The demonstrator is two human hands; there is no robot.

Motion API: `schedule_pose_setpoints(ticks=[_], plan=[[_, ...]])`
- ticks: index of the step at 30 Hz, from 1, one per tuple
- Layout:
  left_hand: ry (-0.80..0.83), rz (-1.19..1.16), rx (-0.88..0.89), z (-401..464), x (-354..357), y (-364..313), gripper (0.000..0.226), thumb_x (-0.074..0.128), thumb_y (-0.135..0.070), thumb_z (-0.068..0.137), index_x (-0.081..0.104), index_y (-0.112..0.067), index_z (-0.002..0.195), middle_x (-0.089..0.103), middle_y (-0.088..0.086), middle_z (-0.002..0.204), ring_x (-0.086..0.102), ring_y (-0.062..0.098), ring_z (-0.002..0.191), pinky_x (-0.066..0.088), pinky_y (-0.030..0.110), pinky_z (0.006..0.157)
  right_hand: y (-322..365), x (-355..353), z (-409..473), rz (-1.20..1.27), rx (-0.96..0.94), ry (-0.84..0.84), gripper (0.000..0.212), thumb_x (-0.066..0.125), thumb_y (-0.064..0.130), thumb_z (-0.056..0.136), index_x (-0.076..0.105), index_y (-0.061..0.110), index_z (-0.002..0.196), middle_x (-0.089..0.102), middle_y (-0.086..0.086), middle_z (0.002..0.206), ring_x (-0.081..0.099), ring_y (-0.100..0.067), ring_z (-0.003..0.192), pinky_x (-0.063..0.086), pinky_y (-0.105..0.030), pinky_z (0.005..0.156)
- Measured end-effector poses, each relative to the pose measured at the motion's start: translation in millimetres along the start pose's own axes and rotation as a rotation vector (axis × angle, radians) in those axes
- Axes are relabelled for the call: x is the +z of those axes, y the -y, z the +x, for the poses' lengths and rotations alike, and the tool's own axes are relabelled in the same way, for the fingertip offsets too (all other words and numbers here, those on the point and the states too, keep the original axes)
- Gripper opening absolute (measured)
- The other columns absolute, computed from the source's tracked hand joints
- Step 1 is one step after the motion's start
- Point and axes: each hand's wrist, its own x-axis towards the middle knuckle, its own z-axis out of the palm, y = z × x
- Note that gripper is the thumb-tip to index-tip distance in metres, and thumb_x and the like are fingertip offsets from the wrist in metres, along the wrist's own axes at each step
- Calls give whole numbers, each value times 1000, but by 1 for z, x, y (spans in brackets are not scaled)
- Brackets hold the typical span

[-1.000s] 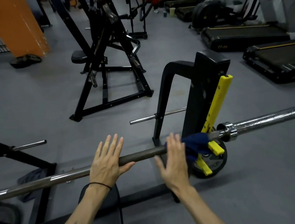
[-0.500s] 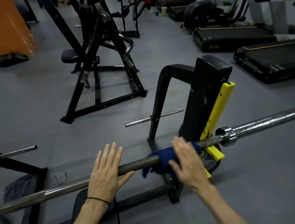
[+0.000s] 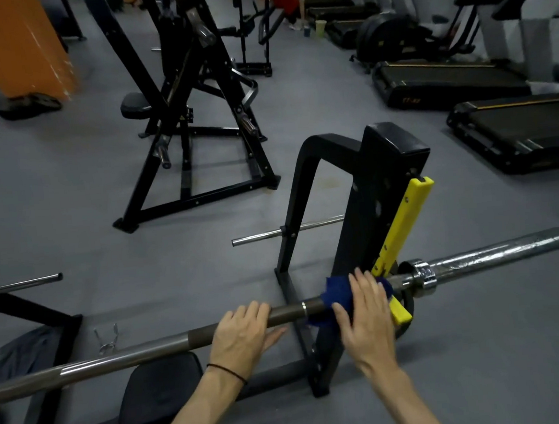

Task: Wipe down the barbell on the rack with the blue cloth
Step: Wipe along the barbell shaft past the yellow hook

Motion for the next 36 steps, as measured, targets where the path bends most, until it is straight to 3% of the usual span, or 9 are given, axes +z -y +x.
schedule_pose_setpoints(ticks=[5, 8, 13, 16, 20, 23, 26, 31, 36], plan=[[294, -25, -4, 24, -25, 0, 46, 80, -49, 79, 55, -16, 99, 68, 2, 75, 67, 21, 60, 47, 30, 49, 102, 34, -35, 138, -229, 177, 71, 33, 58, 105, 43, 6, 151, 43, -10, 157, 29, -24, 151, 19, -44, 124], [717, -112, -76, 47, -38, 11, 54, 45, -69, 95, 54, -27, 129, 72, 3, 113, 69, 26, 103, 49, 34, 79, 44, 12, -6, -23, -424, 228, 66, 37, 57, 105, 50, 8, 147, 54, -11, 148, 46, -28, 140, 26, -40, 121], [1215, -780, -367, 76, -37, 31, 65, 45, -79, 88, 64, -17, 84, 59, -2, 67, 51, 13, 52, 43, 25, 52, 7, -2, 5, -20, 63, 80, 78, 24, 64, 103, 52, 5, 145, 52, -14, 150, 40, -30, 145, 19, -43, 124], [1015, -657, -345, 66, -38, 25, 68, 33, -81, 87, 68, -22, 86, 62, -5, 65, 61, 16, 57, 45, 26, 56, 78, 25, -25, 121, 23, 192, 86, 24, 73, 100, 33, 8, 157, 26, -12, 165, 15, -25, 156, 2, -38, 127], [451, -328, -260, 20, -30, 34, 69, 14, -65, 99, 67, -26, 124, 71, 0, 118, 66, 24, 112, 49, 33, 89, 51, 11, -21, 12, -358, 273, 75, 30, 63, 105, 23, 13, 161, 13, 0, 169, 9, -16, 157, 5, -37, 127], [163, -291, -285, -13, -25, 45, 78, 16, -64, 102, 70, -13, 125, 71, 6, 123, 68, 27, 114, 52, 37, 96, -4, -1, -3, 82, -23, 104, 68, 29, 57, 105, 32, 14, 158, 20, 4, 166, 14, -13, 156, 18, -46, 125], [188, -172, -272, -24, -24, 32, 75, 19, -60, 105, 64, -8, 134, 62, 11, 139, 58, 30, 130, 35, 41, 112, 30, 12, -13, 172, 72, 53, 78, 26, 61, 104, 29, 5, 158, 22, -8, 167, 8, -19, 157, 10, -47, 126], [231, -143, -228, -20, -26, 4, 69, 20, -58, 105, 42, -12, 152, 35, 8, 161, 32, 28, 149, 20, 47, 119, 33, 12, -19, 5, -507, 259, 77, 37, 57, 104, 19, 8, 161, 12, -6, 170, 9, -20, 157, 17, -44, 123], [246, -133, -250, -20, -28, -3, 70, 18, -60, 106, 41, -13, 153, 34, 9, 161, 30, 29, 150, 21, 50, 119, 19, 8, -18, 53, 15, 93, 76, 37, 50, 102, 16, 6, 161, 7, -6, 171, 4, -24, 158, 19, -52, 124]])
